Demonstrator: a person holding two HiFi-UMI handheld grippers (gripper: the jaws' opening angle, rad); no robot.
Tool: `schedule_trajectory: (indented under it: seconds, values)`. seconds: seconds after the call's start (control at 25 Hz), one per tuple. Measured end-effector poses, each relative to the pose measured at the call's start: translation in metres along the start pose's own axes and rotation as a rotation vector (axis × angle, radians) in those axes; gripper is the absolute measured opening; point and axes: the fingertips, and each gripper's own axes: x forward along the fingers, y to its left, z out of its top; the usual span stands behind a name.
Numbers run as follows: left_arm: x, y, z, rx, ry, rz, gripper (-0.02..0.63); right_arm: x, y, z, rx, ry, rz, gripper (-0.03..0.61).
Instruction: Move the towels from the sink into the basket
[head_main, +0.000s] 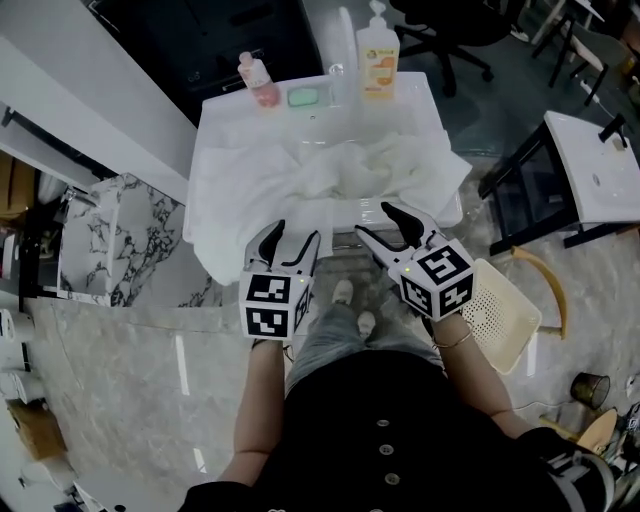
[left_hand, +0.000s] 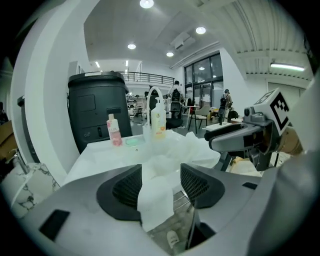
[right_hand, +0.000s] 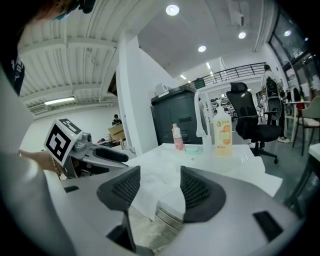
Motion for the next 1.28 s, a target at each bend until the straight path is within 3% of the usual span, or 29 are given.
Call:
schedule_trajectory:
  seconds: [0.2,0.36,0.48,1.0,1.28]
  values:
    - [0.010,0.038,-0.014,0.075,0.084,0.046,0.220,0.037,-0.002,-0.003,-0.027,0.089,0.067,0.232]
    - [0.021,0.069,-0.027,0.002,0.117,0.036,0.220,0.068,-0.005,-0.007,-0.057,0.154,0.096,0.232]
    - [0.029,0.091,-0.032,-0.008,0.143,0.053,0.220,0.089,-0.011,-0.012,-0.059,0.191,0.101,0.232]
    - [0.073,0.137,-0.075,0.082,0.435,-0.041,0.219,0.164,-0.073,-0.045,-0.146,0.404,-0.014,0.239]
    - [0.086,0.146,-0.088,0.080,0.501,-0.097,0.204,0.185,-0.109,-0.069,-0.163,0.514,-0.094,0.252]
